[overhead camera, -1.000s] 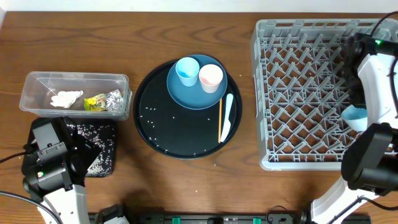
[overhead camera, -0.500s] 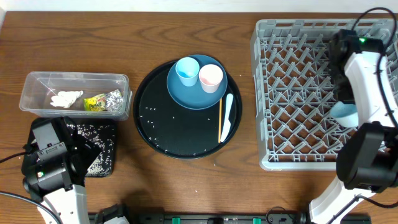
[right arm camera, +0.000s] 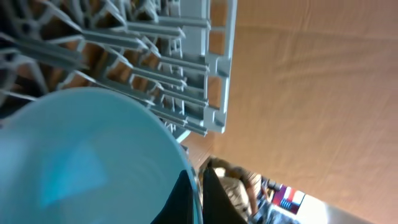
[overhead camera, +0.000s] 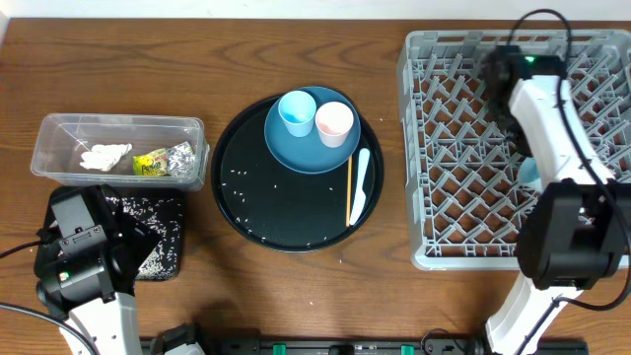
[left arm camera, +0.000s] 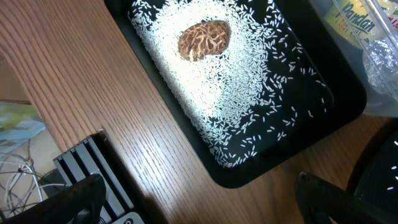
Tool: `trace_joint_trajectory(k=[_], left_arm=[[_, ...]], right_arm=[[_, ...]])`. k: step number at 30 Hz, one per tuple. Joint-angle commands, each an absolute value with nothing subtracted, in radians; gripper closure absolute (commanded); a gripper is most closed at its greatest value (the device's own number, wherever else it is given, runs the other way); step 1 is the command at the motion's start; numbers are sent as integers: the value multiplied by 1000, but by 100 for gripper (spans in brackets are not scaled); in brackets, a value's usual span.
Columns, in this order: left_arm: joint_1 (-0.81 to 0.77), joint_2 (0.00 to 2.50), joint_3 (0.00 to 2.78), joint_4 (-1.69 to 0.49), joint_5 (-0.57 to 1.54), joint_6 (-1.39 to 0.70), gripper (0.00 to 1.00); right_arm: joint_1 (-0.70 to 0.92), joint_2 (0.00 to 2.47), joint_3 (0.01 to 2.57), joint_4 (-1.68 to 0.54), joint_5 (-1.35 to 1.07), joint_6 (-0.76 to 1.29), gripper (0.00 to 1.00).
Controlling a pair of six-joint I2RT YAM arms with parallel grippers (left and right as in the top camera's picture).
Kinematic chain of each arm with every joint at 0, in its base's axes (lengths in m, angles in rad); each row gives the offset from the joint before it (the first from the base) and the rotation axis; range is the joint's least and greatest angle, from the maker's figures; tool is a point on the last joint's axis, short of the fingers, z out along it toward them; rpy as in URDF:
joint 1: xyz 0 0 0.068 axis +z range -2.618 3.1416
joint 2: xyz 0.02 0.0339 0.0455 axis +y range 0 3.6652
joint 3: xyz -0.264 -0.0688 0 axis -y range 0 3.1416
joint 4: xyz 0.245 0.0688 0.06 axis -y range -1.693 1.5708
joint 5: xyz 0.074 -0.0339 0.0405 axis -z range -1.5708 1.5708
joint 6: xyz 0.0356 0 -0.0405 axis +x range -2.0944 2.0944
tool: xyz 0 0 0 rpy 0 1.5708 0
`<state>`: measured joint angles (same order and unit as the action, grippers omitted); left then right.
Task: Sort waste into correct bins and load items into the dishwasher rack
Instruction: 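Stand the bowl upright in the rack slots and release with the right gripper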
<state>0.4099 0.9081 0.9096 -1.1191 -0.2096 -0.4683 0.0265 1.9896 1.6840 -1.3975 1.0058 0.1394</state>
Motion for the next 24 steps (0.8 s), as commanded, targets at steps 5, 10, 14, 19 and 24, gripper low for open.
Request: trace_joint_trajectory(k=[5, 10, 14, 19, 24], left_arm=[[414, 907, 922, -1121, -221, -469, 2], [414, 907, 922, -1121, -221, -469, 2], [414, 907, 922, -1121, -221, -469, 2], [414, 907, 922, -1121, -221, -469, 2], [414, 907, 922, -1121, -221, -469, 2]], right_arm=[[137, 2037, 1673, -1345, 803, 118, 99], [173, 2039, 1673, -1333, 727, 127, 98], [193, 2039, 1673, -1318, 668, 142, 99], [224, 2039, 1673, -1298, 628, 141, 99], [253, 2039, 1673, -1281, 556, 146, 99]])
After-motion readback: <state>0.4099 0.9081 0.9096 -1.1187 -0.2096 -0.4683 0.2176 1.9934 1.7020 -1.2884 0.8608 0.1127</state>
